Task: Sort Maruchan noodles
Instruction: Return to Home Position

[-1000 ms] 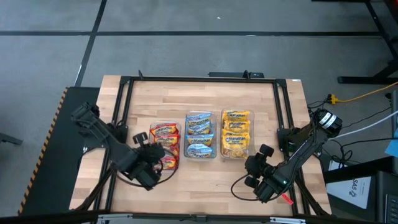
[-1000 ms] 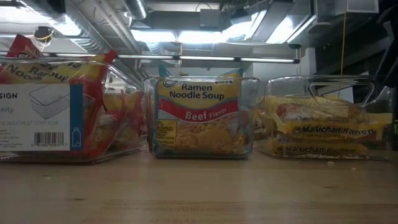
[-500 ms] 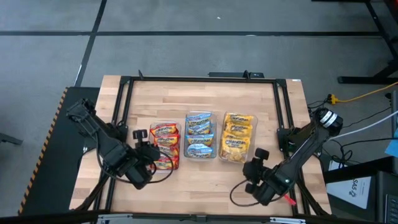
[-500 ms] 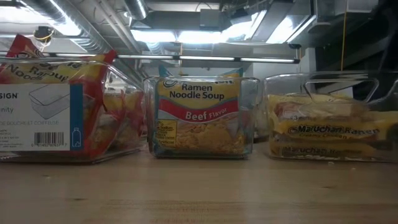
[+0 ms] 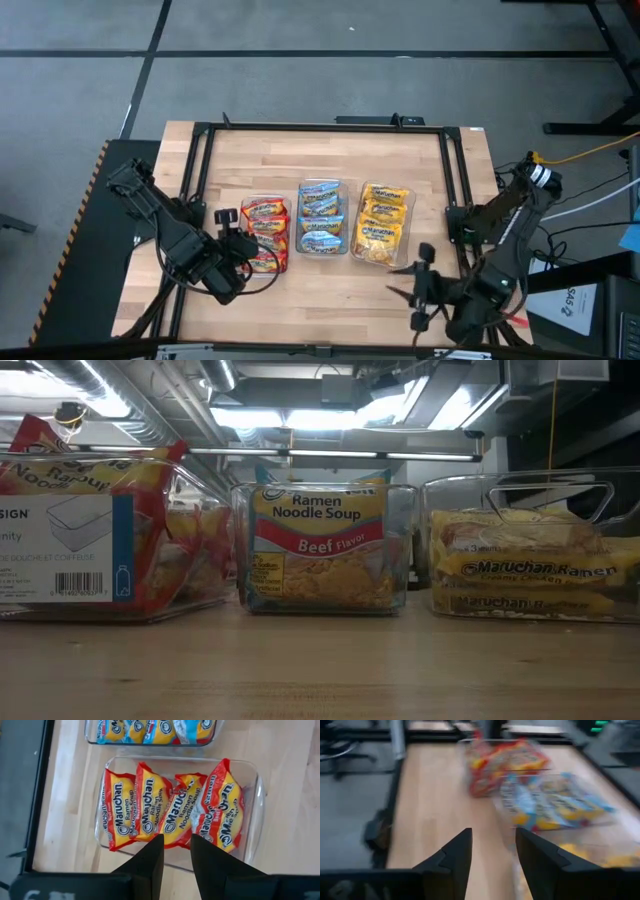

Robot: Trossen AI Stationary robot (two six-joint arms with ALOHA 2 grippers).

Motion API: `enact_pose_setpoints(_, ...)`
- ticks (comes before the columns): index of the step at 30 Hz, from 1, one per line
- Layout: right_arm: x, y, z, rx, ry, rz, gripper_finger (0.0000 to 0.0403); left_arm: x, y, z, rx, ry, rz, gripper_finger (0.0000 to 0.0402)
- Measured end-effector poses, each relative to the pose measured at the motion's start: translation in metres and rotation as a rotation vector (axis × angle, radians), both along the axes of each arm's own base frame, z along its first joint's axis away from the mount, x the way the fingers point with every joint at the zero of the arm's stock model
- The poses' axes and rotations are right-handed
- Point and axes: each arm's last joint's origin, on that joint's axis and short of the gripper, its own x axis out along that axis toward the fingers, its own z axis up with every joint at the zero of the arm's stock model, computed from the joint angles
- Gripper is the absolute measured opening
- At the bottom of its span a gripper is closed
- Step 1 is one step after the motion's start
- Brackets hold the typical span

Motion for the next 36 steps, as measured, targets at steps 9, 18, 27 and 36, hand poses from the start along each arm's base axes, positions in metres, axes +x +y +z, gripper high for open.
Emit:
enact_pose_setpoints(9, 0.053, -0.013, -0.006, 0.075, 0.143, 0.577, 0.0156, 0.001, -0.001, 0.0, -0.007, -0.008, 0.0, 0.0089)
enact_pose_setpoints(18, 0.038, -0.052, -0.018, 0.137, -0.032, 1.052, 0.0156, 0.001, -0.001, 0.0, -0.011, -0.013, 0.0, 0.0089)
enact_pose_setpoints(27, -0.032, -0.124, -0.079, 0.211, -0.355, 0.918, 0.0156, 0.002, -0.002, 0.0, -0.02, -0.022, 0.0, 0.0089)
enact_pose_setpoints(36, -0.074, -0.159, -0.109, 0.167, -0.536, 0.859, 0.0156, 0.002, -0.002, 0.0, -0.021, -0.024, 0.0, 0.0089)
